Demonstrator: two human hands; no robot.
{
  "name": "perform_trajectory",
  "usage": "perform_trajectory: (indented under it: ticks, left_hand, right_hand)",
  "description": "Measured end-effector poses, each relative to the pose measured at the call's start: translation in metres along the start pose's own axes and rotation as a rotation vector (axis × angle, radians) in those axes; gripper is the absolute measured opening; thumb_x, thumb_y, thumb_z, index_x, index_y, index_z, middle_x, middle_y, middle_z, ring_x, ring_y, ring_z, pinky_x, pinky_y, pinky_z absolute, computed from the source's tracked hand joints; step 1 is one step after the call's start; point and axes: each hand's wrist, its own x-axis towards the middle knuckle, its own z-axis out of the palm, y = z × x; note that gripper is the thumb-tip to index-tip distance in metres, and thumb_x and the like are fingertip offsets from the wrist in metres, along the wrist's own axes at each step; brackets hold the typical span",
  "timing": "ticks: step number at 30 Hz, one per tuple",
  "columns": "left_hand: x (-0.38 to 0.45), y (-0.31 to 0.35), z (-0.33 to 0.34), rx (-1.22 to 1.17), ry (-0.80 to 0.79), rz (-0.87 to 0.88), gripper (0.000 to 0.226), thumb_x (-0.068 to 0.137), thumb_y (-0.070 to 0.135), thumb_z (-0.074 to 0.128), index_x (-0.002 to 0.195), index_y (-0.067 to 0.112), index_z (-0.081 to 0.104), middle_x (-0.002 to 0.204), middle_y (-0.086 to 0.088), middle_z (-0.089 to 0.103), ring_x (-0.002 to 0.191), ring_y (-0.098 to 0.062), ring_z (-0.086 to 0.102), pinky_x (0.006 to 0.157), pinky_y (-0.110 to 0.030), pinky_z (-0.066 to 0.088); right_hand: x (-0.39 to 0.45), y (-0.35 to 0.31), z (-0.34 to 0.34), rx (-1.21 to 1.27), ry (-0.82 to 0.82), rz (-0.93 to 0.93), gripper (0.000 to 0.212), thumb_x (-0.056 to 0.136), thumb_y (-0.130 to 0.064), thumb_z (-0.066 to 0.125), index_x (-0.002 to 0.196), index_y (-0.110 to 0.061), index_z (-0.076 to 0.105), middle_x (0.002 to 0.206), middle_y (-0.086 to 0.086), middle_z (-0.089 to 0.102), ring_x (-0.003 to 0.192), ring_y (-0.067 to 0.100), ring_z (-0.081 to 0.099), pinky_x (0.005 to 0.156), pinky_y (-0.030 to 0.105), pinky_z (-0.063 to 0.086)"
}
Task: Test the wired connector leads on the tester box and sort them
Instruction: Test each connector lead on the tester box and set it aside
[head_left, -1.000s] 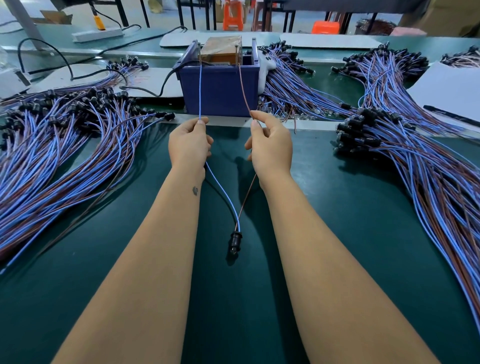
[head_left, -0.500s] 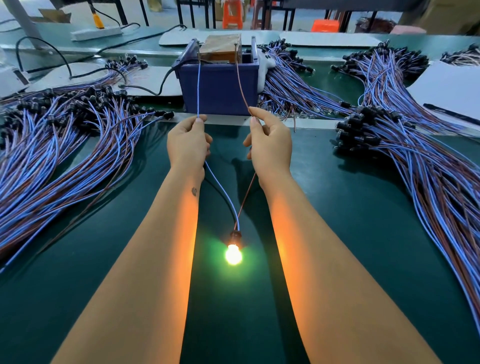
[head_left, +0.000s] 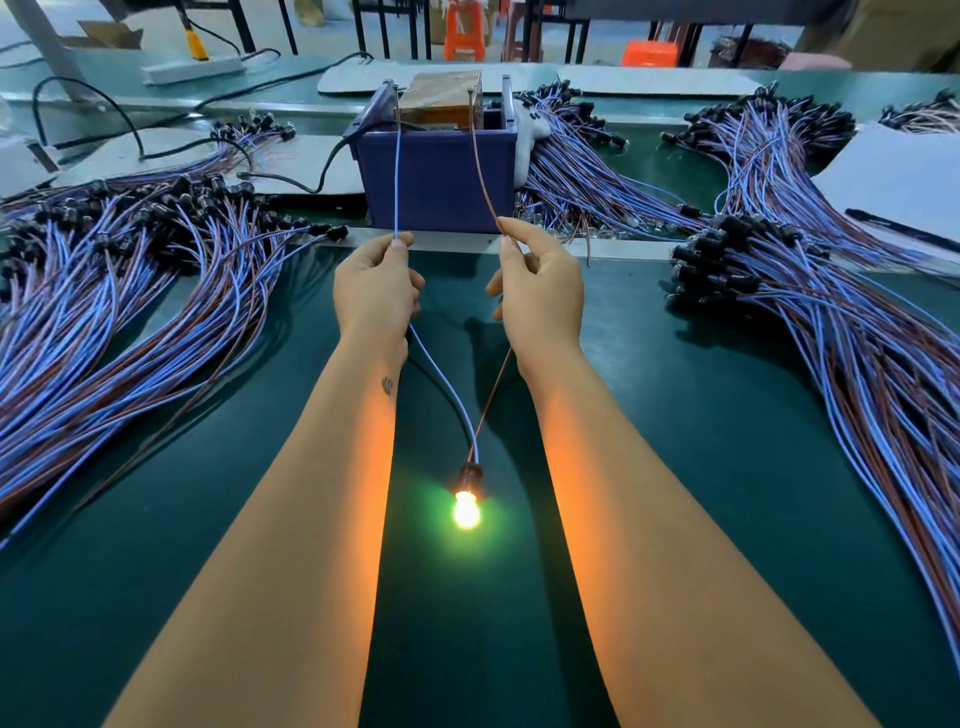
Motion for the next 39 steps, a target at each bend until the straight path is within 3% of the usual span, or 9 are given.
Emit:
perform_trajectory:
  ticks: [6, 11, 14, 17, 22, 27, 33, 36, 39]
  left_hand:
    - [-0.006, -0.004, -0.006, 0.04, -0.1, 0.04, 0.024, 0.1, 0.017, 0.047, 0.092, 0.019, 0.069, 0.054, 0.006, 0.059, 0.046, -0.005, 0.052, 0.048, -0.017, 0.045]
    - [-0.022, 0.002, 0.001, 0.059, -0.234, 0.119, 0.02, 0.097, 0.017, 0.055, 0.093, 0.023, 0.074, 0.063, 0.016, 0.064, 0.06, 0.0, 0.056, 0.063, -0.016, 0.047]
    - [-0.033, 0.006, 0.009, -0.031, -0.314, 0.075, 0.02, 0.097, 0.014, 0.055, 0.094, 0.018, 0.074, 0.071, 0.007, 0.07, 0.057, -0.007, 0.056, 0.058, -0.019, 0.045]
    - [-0.034, 0.009, 0.008, -0.072, -0.34, 0.043, 0.02, 0.098, 0.014, 0.054, 0.09, 0.012, 0.072, 0.058, 0.007, 0.065, 0.041, -0.005, 0.049, 0.042, -0.015, 0.039]
    - [-0.018, 0.008, -0.003, -0.189, -0.205, -0.013, 0.025, 0.099, 0.013, 0.051, 0.076, 0.016, 0.057, 0.046, 0.009, 0.044, 0.039, -0.006, 0.036, 0.049, -0.024, 0.03]
    - [-0.006, 0.014, -0.021, -0.516, -0.087, -0.053, 0.022, 0.102, 0.014, 0.047, 0.081, 0.013, 0.055, 0.051, 0.006, 0.054, 0.046, -0.006, 0.05, 0.046, -0.018, 0.041]
    - [0.002, 0.02, -0.044, -0.66, 0.101, 0.041, 0.021, 0.104, 0.016, 0.044, 0.086, 0.015, 0.054, 0.059, 0.005, 0.057, 0.054, -0.009, 0.055, 0.054, -0.02, 0.046]
    - [-0.005, 0.021, -0.038, -0.591, 0.081, 0.055, 0.021, 0.104, 0.017, 0.043, 0.085, 0.017, 0.053, 0.062, 0.005, 0.06, 0.058, -0.01, 0.059, 0.06, -0.021, 0.05]
    - [-0.005, 0.024, -0.043, -0.732, 0.097, -0.013, 0.026, 0.104, 0.017, 0.04, 0.08, 0.015, 0.05, 0.057, 0.002, 0.06, 0.055, -0.012, 0.06, 0.057, -0.022, 0.05]
  right_hand:
    - [-0.006, -0.002, -0.006, 0.024, -0.001, -0.017, 0.012, 0.098, -0.02, 0.05, 0.094, -0.022, 0.061, 0.056, -0.006, 0.059, 0.058, 0.012, 0.055, 0.071, 0.053, 0.055]
    - [-0.011, -0.003, -0.006, 0.044, -0.096, -0.04, 0.016, 0.095, -0.02, 0.055, 0.079, -0.025, 0.056, 0.056, -0.006, 0.06, 0.056, 0.015, 0.057, 0.068, 0.05, 0.052]
    - [-0.013, -0.004, 0.0, -0.014, -0.193, -0.035, 0.023, 0.094, -0.022, 0.058, 0.072, -0.026, 0.057, 0.06, -0.005, 0.059, 0.064, 0.022, 0.058, 0.071, 0.053, 0.054]
    - [-0.014, -0.004, 0.001, -0.069, -0.236, -0.04, 0.029, 0.093, -0.024, 0.06, 0.064, -0.024, 0.057, 0.052, -0.008, 0.056, 0.059, 0.019, 0.055, 0.065, 0.045, 0.051]
    - [-0.012, -0.012, -0.013, -0.027, -0.527, 0.048, 0.029, 0.093, -0.025, 0.061, 0.067, -0.015, 0.067, 0.049, 0.001, 0.043, 0.041, 0.007, 0.033, 0.044, 0.017, 0.029]
    - [-0.014, -0.021, -0.03, -0.059, -0.837, 0.129, 0.028, 0.093, -0.03, 0.063, 0.071, -0.018, 0.074, 0.05, -0.003, 0.021, 0.047, 0.013, 0.016, 0.042, 0.019, 0.017]
    - [-0.018, -0.027, -0.035, -0.034, -1.051, 0.205, 0.016, 0.094, -0.022, 0.062, 0.085, -0.013, 0.073, 0.042, -0.006, 0.028, 0.04, 0.009, 0.019, 0.042, 0.021, 0.014]
    - [-0.022, -0.028, -0.029, -0.015, -1.011, 0.214, 0.011, 0.094, -0.017, 0.062, 0.088, -0.013, 0.071, 0.041, -0.005, 0.036, 0.037, 0.008, 0.026, 0.04, 0.019, 0.019]
    - [-0.019, -0.032, -0.026, 0.022, -0.649, 0.17, 0.012, 0.094, -0.01, 0.058, 0.085, -0.01, 0.066, 0.052, 0.0, 0.055, 0.04, 0.011, 0.047, 0.042, 0.018, 0.034]
